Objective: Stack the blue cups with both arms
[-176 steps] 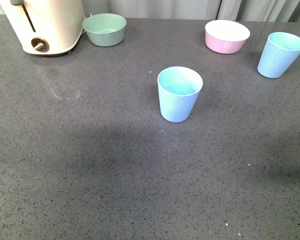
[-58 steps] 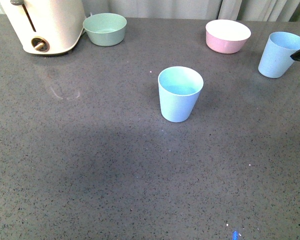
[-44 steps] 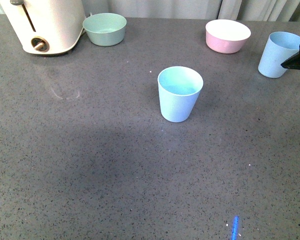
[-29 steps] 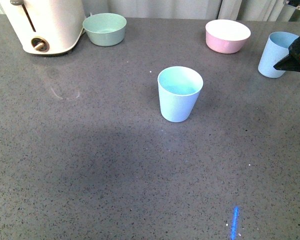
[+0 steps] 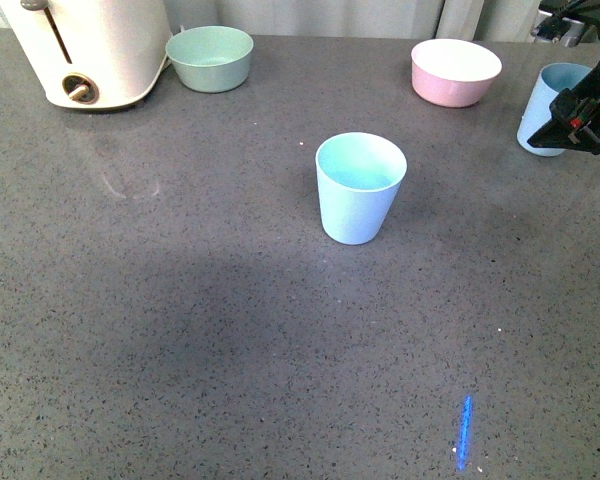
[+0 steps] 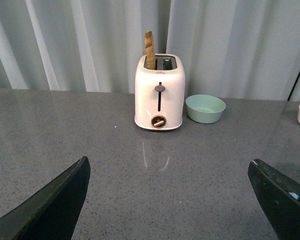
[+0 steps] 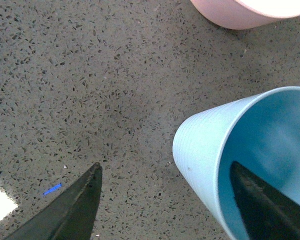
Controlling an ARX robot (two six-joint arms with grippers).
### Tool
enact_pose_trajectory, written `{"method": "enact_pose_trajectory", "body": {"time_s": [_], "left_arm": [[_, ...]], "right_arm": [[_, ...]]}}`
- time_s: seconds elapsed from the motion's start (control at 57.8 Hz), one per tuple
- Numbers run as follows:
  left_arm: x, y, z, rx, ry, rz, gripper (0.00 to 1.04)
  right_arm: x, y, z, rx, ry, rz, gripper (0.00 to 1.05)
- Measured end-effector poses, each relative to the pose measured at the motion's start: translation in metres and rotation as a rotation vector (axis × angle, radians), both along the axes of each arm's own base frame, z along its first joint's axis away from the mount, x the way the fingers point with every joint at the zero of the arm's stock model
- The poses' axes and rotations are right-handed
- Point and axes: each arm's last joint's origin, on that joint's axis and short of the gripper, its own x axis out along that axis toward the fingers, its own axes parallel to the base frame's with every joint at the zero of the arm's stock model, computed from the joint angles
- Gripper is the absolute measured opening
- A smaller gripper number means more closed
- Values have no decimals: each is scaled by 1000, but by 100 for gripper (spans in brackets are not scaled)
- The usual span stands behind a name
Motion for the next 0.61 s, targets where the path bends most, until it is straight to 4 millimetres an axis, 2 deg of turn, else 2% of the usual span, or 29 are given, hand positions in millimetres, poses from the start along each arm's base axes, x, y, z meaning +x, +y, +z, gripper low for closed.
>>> {"method": "enact_pose_trajectory", "body": {"time_s": [0.19, 0.381, 0.606], "left_arm": [[0, 0, 0, 0, 0, 0, 96], [0, 0, 0, 0, 0, 0, 96], [0, 0, 0, 0, 0, 0, 96]], "right_arm": [[1, 0, -1, 0, 13, -10, 42], [-1, -9, 0, 8, 26, -33, 2], [-16, -22, 26, 43, 20, -19, 2]]}}
